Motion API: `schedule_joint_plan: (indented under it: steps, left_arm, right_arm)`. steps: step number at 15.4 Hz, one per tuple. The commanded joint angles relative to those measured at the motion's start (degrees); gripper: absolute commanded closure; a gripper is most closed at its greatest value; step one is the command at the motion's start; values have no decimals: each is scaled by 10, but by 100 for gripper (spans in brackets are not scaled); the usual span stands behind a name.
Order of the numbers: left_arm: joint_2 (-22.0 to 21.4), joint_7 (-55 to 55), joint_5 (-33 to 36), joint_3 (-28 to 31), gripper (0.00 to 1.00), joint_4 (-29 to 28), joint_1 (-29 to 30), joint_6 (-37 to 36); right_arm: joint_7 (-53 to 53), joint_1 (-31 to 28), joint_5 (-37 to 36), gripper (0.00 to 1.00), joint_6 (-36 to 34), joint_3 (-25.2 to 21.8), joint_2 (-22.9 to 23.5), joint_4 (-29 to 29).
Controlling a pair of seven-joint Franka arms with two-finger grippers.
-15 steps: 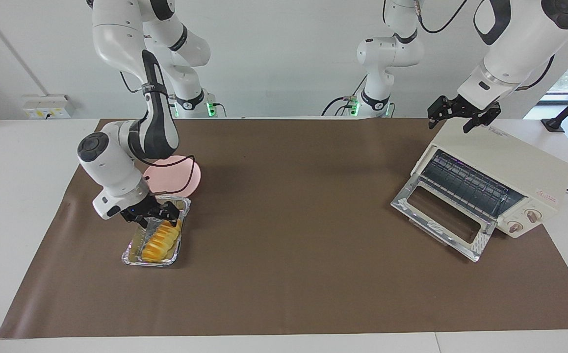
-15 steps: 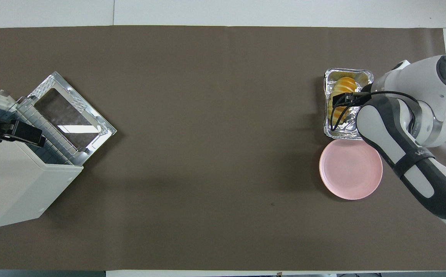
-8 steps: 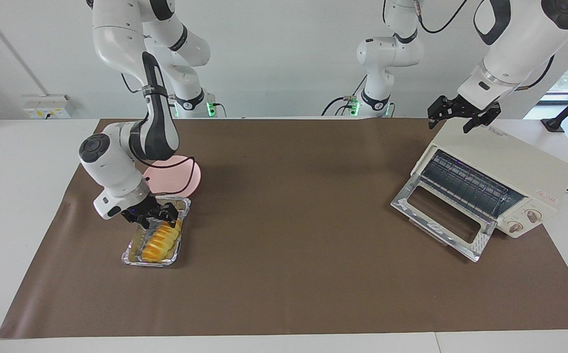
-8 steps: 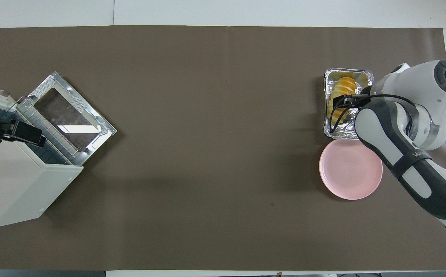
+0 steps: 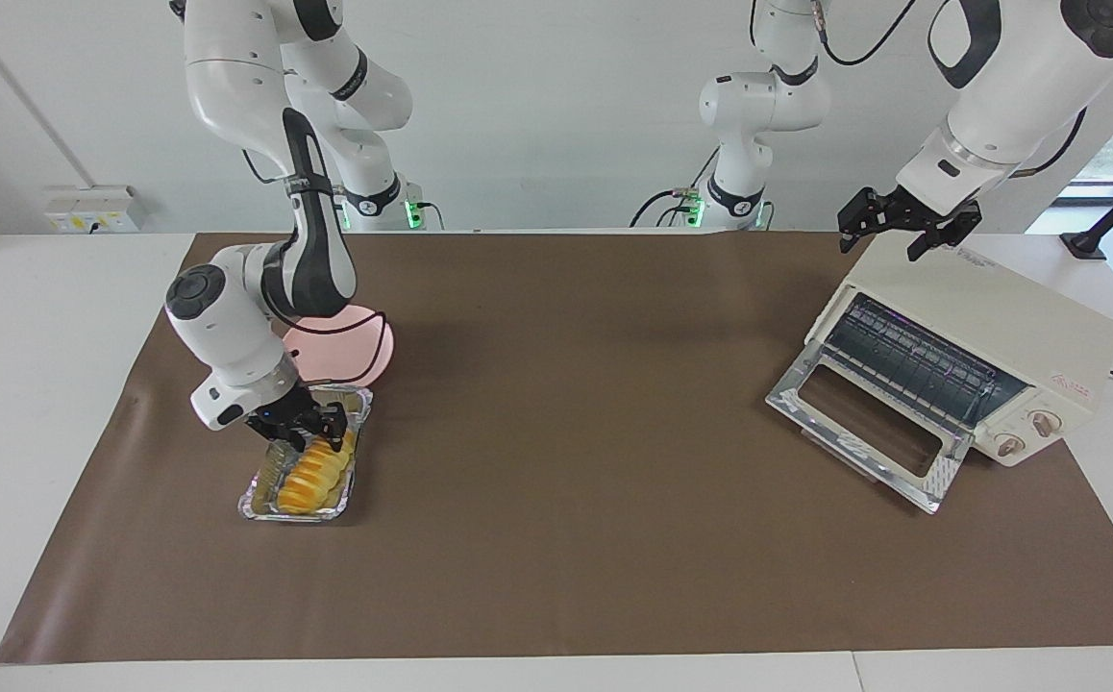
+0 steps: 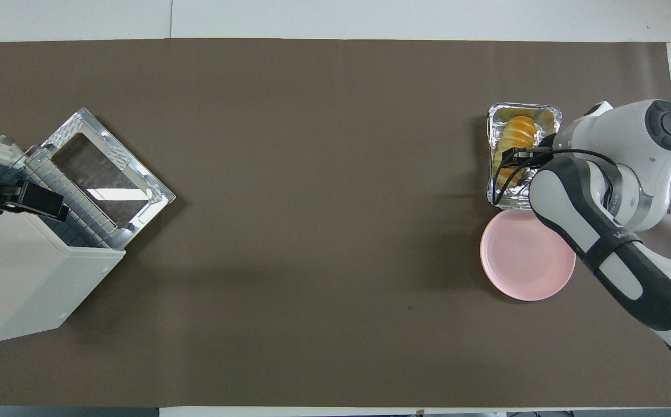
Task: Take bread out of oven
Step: 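Grasp the yellow bread slices in the tray with the right gripper, then move the bread onto the pink plate with the right gripper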
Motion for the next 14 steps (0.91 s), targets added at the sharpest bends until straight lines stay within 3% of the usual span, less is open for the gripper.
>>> schedule_joint_plan:
  steps: [1,4,8,12,14]
  left_arm:
    - [-6,0,9,-1,0,2,3,-10]
    - [-6,1,9,-1,0,2,3,-10]
    - [-6,0,9,-1,0,2,3,-10]
    - [-6,0,9,-1,0,2,3,-10]
    - [-6,1,9,-1,0,3,3,-10]
  right_arm:
    - [2,-4,0,100,-2,4,-5,-6]
    - [2,-4,0,100,-30,4,-13,0]
    - [3,-3,0,100,-131,5,-66,30]
    - [30,-2,6,100,-276,6,-155,27]
    - [41,0,11,100,-332,7,-219,-17]
